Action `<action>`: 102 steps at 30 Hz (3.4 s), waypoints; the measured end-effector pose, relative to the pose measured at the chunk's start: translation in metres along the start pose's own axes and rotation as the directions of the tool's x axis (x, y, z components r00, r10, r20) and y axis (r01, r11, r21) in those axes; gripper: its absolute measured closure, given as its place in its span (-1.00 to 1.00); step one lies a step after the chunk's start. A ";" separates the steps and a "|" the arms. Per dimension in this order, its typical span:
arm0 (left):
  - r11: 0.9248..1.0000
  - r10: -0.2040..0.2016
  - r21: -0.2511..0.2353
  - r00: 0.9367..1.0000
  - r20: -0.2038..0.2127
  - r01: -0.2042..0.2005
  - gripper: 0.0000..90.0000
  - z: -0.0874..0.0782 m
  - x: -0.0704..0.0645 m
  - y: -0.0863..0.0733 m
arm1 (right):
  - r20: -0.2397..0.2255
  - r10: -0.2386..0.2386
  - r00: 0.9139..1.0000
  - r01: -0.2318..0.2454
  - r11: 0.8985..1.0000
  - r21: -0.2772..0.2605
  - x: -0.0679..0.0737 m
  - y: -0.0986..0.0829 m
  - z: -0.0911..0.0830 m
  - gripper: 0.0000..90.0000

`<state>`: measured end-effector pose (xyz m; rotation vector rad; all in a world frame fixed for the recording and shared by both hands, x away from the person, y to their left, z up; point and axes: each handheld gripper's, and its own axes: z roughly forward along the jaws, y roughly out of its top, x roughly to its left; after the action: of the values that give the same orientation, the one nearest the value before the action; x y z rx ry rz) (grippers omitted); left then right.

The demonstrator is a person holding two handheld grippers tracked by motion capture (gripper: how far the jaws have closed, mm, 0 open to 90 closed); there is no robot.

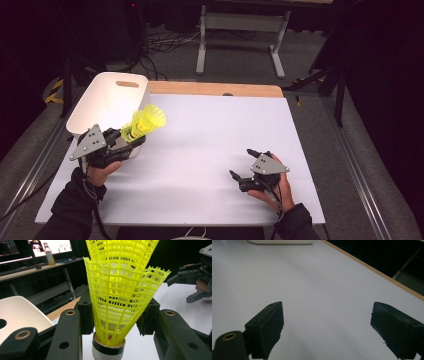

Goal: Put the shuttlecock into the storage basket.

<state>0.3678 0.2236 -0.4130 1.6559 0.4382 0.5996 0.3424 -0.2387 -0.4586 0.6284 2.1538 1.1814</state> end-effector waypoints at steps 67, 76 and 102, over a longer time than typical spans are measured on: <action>0.991 -0.040 0.119 0.981 -0.192 0.064 0.27 -0.030 0.079 0.051 | -0.009 0.045 0.999 -0.044 0.999 0.022 -0.006 -0.004 0.007 -0.72; 0.981 -0.022 0.182 0.974 -0.225 0.064 0.26 -0.010 0.099 0.062 | -0.017 0.046 0.999 -0.045 0.999 0.027 -0.006 -0.005 0.008 -0.72; 0.902 -0.143 0.354 0.944 -0.296 0.247 0.27 0.042 0.163 0.039 | -0.027 0.051 0.998 -0.050 0.998 0.024 -0.010 -0.007 0.007 -0.72</action>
<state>0.5205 0.2805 -0.3568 1.8813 0.9608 0.6098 0.3531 -0.2444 -0.4645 0.6844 2.1891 1.1999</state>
